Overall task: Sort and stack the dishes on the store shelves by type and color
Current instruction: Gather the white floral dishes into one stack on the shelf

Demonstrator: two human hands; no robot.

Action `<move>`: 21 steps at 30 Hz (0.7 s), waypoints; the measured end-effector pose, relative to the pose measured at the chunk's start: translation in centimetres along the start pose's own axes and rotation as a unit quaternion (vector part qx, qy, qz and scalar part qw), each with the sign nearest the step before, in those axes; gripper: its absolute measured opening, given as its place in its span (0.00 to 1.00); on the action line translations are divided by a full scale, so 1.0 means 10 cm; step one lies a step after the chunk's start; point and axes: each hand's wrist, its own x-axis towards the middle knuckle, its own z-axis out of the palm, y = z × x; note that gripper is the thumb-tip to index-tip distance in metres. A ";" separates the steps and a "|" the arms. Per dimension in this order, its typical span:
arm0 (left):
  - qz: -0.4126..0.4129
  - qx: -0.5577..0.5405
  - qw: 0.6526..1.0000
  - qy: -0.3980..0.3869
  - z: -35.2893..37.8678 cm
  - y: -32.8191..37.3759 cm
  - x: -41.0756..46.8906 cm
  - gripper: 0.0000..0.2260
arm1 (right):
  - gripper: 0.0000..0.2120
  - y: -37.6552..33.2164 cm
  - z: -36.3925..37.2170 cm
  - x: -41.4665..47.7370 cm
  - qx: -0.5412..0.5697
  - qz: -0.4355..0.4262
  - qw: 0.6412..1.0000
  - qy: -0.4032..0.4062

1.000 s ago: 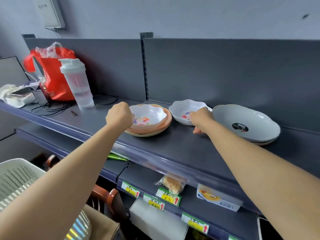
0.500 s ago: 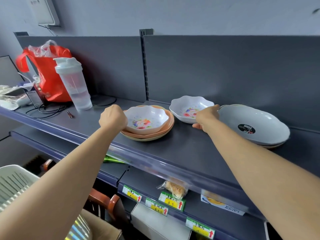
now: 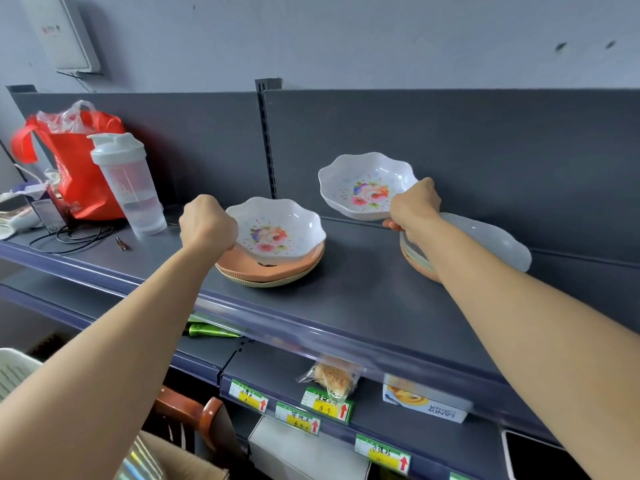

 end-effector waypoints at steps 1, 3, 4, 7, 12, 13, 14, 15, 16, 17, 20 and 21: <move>0.002 -0.009 1.000 0.003 -0.02 0.06 -0.03 0.09 | 0.20 -0.01 -0.09 0.00 -0.002 -0.007 1.000 0.006; 0.010 -0.025 1.000 0.005 -0.03 0.19 -0.10 0.04 | 0.19 -0.01 -0.32 -0.01 -0.006 -0.020 0.999 0.027; 0.016 -0.033 0.999 0.003 -0.02 0.28 -0.14 0.05 | 0.19 0.00 -0.45 -0.01 -0.005 -0.024 0.999 0.042; 0.051 -0.054 0.997 -0.018 0.06 0.58 -0.32 0.09 | 0.19 0.05 -0.93 -0.01 -0.003 -0.033 0.995 0.095; 0.120 -0.084 0.986 -0.079 0.34 1.21 -0.78 0.07 | 0.22 0.28 -1.90 -0.10 -0.047 -0.028 0.981 0.185; 0.133 -0.094 0.983 -0.091 0.40 1.34 -0.88 0.07 | 0.22 0.34 -2.10 -0.13 -0.057 -0.025 0.977 0.204; 0.146 -0.102 0.979 -0.100 0.46 1.47 -0.99 0.08 | 0.23 0.41 -2.31 -0.16 -0.068 -0.020 0.972 0.222; 0.157 -0.109 0.976 -0.108 0.51 1.59 -1.09 0.10 | 0.23 0.47 -2.51 -0.20 -0.081 -0.012 0.967 0.240; 0.169 -0.114 0.972 -0.115 0.56 1.71 -1.19 0.12 | 0.23 0.53 -2.70 -0.25 -0.096 -0.003 0.962 0.257; 0.177 -0.120 0.969 -0.124 0.60 1.82 -1.30 0.12 | 0.23 0.59 -2.89 -0.29 -0.110 0.004 0.956 0.271; 0.205 -0.133 0.957 -0.154 0.69 2.08 -1.56 0.08 | 0.23 0.80 -3.37 -0.43 -0.143 0.026 0.942 0.302; 0.211 -0.140 0.954 -0.163 0.71 2.14 -1.63 0.07 | 0.22 0.87 -3.50 -0.47 -0.158 0.035 0.936 0.313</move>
